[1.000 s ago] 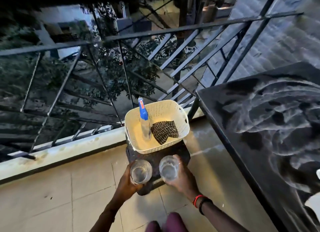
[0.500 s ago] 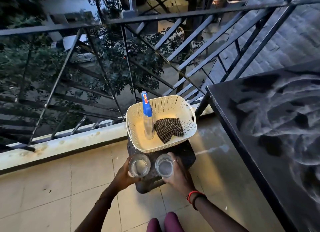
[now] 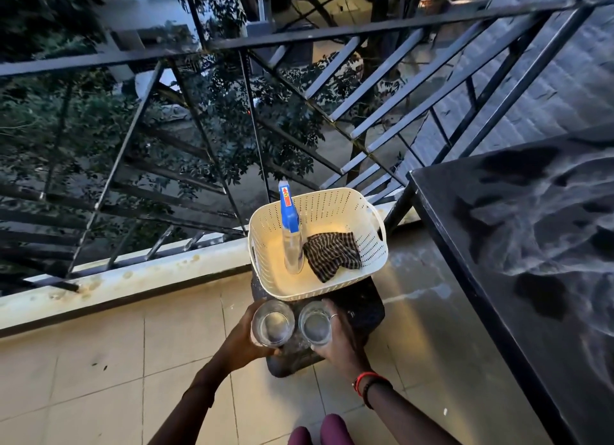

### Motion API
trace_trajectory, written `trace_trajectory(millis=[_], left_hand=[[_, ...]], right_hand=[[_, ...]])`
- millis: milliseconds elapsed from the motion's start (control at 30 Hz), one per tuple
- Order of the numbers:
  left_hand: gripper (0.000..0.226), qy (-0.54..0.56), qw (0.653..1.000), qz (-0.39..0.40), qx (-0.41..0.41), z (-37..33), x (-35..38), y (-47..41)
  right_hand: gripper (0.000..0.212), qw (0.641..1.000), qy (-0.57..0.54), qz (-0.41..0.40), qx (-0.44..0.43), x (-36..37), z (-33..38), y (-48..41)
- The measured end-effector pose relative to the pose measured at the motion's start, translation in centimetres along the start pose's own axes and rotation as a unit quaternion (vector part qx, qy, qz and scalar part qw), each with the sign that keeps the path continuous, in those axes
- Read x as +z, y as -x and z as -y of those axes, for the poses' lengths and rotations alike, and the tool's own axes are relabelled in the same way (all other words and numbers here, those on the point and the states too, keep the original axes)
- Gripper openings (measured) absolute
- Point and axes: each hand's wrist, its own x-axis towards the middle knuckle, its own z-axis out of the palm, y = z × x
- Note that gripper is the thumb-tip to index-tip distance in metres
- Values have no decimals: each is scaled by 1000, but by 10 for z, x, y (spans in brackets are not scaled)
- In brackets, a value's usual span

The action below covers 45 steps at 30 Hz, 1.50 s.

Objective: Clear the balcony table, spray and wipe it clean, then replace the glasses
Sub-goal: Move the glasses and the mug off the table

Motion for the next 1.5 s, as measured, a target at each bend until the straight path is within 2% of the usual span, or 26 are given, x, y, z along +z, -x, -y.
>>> trace_trajectory(millis=[333,633,767,833,967,1067,1200,1300,1367,1500], left_hand=[[117,-5,999,-11,-35,-1,5,1],[112,-48,998,-33,-24,-21,4,20],[117,-114,986,-78,-93,-33,11,48],[120,-157,976,-72,-132,-37,21,66],[102,-152,975,-42,-156,-67,57,104],[91,-148,980,-33,-126,-102,80,118],[73,-138,988,-43,-60,-150,89,123],[31,-114,993,-34,3,-188,84,116],[15,-132,989,-30,64,-220,85,110],[14,-141,975,-55,160,-276,85,93]], right_hand=[[102,997,-29,28,62,3,7,-1],[123,994,-66,37,79,-3,12,10],[120,992,-78,28,90,-14,20,24],[116,992,-79,20,93,-21,23,31],[109,994,-65,-8,92,-36,35,51],[96,993,-73,-20,90,-56,43,72],[76,988,-92,-79,95,-86,57,95],[61,979,-114,-136,104,-112,67,112],[53,968,-123,-183,122,-140,65,133],[37,951,-154,-242,112,-183,69,157]])
